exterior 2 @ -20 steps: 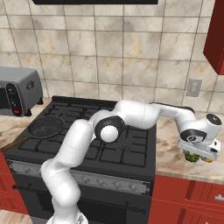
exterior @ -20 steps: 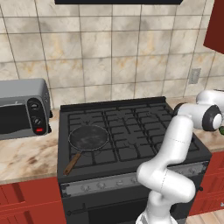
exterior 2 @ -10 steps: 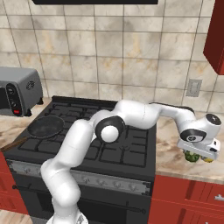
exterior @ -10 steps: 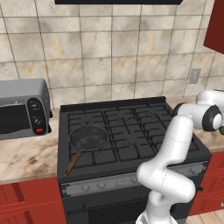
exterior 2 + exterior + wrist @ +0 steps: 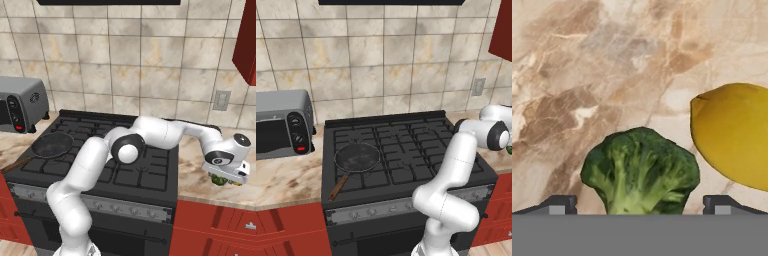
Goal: Put the lemon and broccoli in the pan. Then turn on the front left burner and set the heat to medium.
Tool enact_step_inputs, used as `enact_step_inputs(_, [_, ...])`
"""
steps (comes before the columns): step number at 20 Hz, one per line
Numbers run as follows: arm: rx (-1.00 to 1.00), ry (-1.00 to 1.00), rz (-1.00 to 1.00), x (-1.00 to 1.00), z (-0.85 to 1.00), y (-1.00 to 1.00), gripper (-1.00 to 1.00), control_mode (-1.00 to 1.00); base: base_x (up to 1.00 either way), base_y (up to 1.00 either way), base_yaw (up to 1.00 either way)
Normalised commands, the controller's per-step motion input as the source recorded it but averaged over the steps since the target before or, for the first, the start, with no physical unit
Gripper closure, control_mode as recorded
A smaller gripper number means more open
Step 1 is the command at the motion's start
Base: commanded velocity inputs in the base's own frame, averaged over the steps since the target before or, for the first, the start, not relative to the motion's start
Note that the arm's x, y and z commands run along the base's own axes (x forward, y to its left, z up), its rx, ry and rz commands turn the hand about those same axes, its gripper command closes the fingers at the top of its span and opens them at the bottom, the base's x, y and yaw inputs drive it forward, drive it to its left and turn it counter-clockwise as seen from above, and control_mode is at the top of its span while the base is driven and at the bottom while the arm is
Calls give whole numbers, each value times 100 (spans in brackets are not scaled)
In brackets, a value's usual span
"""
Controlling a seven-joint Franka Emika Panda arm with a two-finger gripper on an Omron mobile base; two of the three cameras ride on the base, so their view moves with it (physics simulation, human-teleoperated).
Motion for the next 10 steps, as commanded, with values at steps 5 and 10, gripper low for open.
enact_step_inputs(5, [0,-1,0,2,-7,0,-100,-100,0,0,0])
enact_step_inputs(10, [0,0,0,0,0,0,-100,-100,0,0,0])
